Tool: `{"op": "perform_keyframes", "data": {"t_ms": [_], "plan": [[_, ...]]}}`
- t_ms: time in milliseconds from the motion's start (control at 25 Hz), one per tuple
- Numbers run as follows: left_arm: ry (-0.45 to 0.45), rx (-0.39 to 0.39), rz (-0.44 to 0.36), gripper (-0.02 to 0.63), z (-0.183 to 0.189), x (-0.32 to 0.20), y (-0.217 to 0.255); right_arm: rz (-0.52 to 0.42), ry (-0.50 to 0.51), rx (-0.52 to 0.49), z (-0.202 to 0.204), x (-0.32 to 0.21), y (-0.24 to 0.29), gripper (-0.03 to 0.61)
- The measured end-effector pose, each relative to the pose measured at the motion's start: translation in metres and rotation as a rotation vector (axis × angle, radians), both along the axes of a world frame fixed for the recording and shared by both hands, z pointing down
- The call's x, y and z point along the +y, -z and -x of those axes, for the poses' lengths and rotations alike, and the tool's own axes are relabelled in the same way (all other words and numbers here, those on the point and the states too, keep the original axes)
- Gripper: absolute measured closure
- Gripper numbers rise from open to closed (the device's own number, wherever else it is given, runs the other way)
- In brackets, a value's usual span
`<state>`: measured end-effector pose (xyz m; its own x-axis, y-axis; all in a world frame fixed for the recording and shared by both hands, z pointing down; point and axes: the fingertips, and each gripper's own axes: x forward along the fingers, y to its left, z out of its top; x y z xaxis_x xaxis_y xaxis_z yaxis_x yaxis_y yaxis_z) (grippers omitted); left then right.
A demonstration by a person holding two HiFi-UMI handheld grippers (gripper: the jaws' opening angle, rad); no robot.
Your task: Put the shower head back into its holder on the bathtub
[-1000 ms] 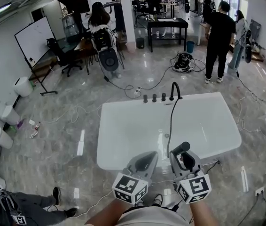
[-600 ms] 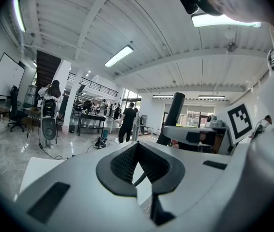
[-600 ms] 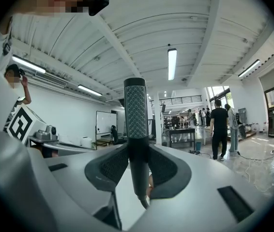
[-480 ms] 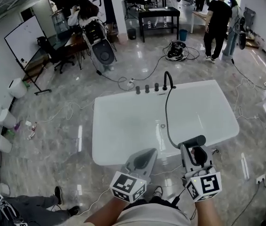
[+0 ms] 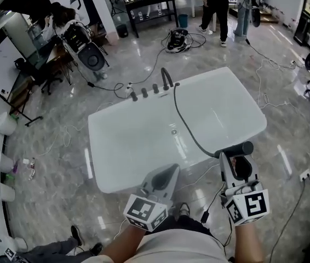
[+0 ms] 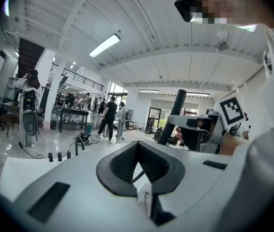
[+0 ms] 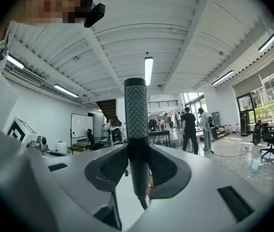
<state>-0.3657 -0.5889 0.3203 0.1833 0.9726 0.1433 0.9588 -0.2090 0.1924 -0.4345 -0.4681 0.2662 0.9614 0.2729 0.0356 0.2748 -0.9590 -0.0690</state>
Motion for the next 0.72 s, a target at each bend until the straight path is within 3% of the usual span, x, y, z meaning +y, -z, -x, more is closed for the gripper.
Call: {"op": "perform_keyframes", "data": {"t_ms": [480,720], "plan": [[-0.192,0.009,0.026,0.611,-0.026,0.063,-0.001,-0.023,-0.214,-0.001,0.005,0.056,0.003,0.440],[-0.250,-0.001,0.037,0.611,-0.033,0.094,-0.004,-0.016,-0.258,0.002,0.005,0.075,0.007,0.440]]}}
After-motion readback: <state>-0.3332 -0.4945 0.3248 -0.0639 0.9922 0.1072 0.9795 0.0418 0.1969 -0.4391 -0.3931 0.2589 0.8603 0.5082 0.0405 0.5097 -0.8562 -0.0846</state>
